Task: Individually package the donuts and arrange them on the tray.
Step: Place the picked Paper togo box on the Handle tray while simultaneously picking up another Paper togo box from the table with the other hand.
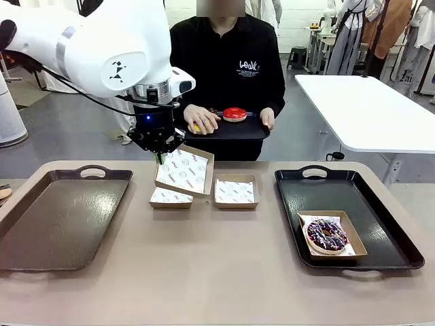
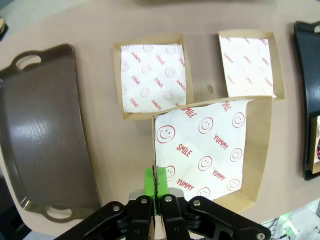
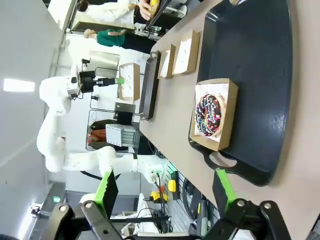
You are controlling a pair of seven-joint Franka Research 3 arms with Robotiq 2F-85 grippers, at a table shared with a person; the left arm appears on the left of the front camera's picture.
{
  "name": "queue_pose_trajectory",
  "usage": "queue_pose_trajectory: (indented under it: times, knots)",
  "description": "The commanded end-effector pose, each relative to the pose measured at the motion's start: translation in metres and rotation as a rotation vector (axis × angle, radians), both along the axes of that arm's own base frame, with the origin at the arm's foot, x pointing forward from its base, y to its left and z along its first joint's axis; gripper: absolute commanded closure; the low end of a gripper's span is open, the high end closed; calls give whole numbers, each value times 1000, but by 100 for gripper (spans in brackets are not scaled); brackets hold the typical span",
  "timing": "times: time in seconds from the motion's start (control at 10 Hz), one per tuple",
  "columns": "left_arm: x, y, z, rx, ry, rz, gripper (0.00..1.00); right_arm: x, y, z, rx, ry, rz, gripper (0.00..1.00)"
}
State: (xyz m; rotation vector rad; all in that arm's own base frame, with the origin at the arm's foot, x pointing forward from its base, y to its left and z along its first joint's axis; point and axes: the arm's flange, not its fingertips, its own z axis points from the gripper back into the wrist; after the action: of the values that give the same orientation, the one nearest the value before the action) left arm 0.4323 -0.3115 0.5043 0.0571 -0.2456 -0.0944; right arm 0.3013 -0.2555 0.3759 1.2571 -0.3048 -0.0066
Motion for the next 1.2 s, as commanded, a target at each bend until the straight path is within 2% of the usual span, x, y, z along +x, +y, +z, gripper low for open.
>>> queue_pose_trajectory:
  times: [0.0, 0.1, 0.2, 0.6, 0.7, 1.1]
  knots:
    - [20, -14, 3, 13, -12, 25, 100, 7, -7, -4, 11, -30, 4, 0]
    - [30, -16, 1, 6, -7, 26, 100, 6, -8, -6, 16, -42, 8, 0]
    - [39, -16, 0, 3, -6, 20, 100, 1, -4, -4, 2, -1, 1, 0]
    - [57, -5, -2, -31, 86, 18, 100, 1, -4, -4, 2, -1, 1, 0]
    - [52, -7, -7, -25, 31, 19, 100, 1, -4, -4, 2, -1, 1, 0]
    - [52, -7, -7, -25, 31, 19, 100, 1, -4, -4, 2, -1, 1, 0]
